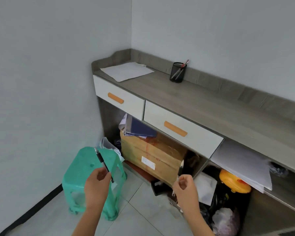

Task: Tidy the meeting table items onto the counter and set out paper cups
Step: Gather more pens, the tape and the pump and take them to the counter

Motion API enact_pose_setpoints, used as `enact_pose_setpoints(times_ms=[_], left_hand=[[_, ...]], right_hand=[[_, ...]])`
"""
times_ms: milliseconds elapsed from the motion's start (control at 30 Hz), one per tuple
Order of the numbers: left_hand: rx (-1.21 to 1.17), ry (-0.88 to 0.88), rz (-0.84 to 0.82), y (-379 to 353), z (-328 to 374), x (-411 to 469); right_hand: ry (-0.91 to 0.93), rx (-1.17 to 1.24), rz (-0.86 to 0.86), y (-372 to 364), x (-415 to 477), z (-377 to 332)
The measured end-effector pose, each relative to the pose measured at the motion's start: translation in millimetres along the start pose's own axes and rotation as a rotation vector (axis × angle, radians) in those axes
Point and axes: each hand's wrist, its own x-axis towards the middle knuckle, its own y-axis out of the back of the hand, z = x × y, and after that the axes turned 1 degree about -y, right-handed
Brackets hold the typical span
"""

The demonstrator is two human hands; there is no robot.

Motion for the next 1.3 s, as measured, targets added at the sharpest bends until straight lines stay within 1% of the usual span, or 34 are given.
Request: enact_pose_setpoints(times_ms=[100,233,333,400,467,633,833,1100,1300], left_hand=[[0.020,-0.095,-0.042,-31,36,44],[-0.012,-0.248,-0.073,-80,104,104],[-0.038,-0.378,-0.092,-119,162,140],[-0.080,-0.466,-0.104,-145,197,164],[-0.088,-0.513,-0.125,-167,227,185],[-0.135,-0.555,-0.196,-223,281,232],[-0.124,-0.512,-0.291,-280,316,282],[-0.148,-0.571,-0.416,-342,363,341],[-0.173,-0.632,-0.497,-380,388,370]], right_hand=[[0.072,0.123,0.115,18,46,-42],[0.168,0.272,0.222,42,130,-97],[0.244,0.302,0.244,50,197,-138],[0.299,0.278,0.233,49,235,-162],[0.339,0.262,0.217,45,269,-181],[0.358,0.255,0.220,38,346,-225],[0.356,0.204,0.246,27,412,-260],[0.346,0.286,0.311,13,468,-292],[0.413,0.216,0.344,5,501,-306]])
